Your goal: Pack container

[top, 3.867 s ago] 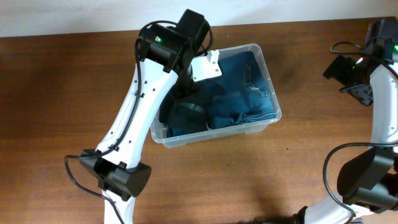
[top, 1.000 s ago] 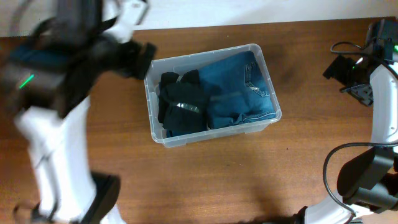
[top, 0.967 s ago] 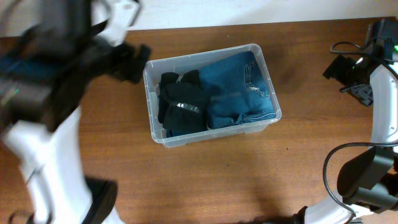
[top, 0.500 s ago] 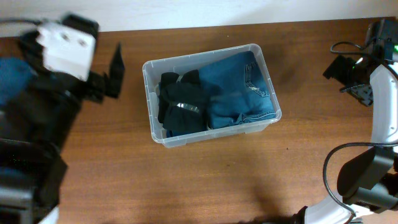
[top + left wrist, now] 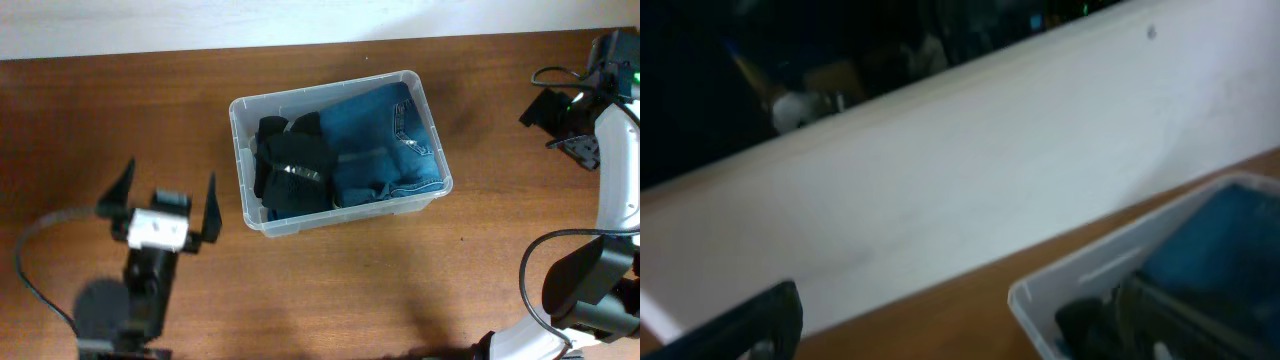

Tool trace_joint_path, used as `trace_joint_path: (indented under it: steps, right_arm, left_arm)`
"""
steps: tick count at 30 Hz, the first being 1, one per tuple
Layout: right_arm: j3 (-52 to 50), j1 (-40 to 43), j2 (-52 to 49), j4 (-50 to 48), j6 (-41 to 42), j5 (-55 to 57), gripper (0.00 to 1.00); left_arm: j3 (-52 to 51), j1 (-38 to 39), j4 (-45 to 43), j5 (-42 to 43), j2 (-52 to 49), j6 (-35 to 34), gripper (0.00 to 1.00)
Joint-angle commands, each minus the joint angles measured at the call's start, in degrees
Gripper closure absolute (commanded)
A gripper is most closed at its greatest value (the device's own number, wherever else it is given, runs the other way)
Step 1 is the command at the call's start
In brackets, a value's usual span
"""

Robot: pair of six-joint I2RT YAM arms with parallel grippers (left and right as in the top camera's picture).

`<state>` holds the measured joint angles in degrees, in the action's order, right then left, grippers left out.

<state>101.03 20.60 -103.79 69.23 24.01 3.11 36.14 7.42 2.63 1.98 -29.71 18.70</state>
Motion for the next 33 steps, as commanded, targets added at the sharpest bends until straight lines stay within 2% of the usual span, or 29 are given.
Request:
trace_joint_path:
  steps: [1, 6, 14, 18, 22, 25, 33]
  right_arm:
    - [0.2, 0.1, -0.1, 0.0, 0.4, 0.5, 0.01]
    - [0.2, 0.1, -0.1, 0.0, 0.4, 0.5, 0.02]
    - [0.2, 0.1, -0.1, 0.0, 0.4, 0.5, 0.02]
    - [0.2, 0.1, -0.1, 0.0, 0.4, 0.5, 0.01]
    - [0.2, 0.1, -0.1, 0.0, 0.4, 0.5, 0.01]
    - [0.2, 0.1, -0.1, 0.0, 0.4, 0.5, 0.01]
    - [0.2, 0.1, -0.1, 0.0, 0.4, 0.5, 0.01]
  left_arm:
    - [-12.8, -1.0, -5.6, 1.2, 8.9, 0.7, 0.01]
    - [-23.9, -1.7, -6.7, 1.3, 18.6, 0.7, 0.01]
    - [-33.7, -5.4, -6.6, 3.2, 29.3, 0.6, 0.01]
    - [-35.6, -7.1, -5.3, 3.3, 29.4, 0.0, 0.01]
    - [-35.6, -8.9, 1.5, 4.3, 29.4, 0.0, 0.01]
    - [-35.6, -9.5, 1.5, 4.3, 29.4, -2.8, 0.0]
    - [-35.6, -9.4, 1.5, 4.3, 29.4, -2.8, 0.01]
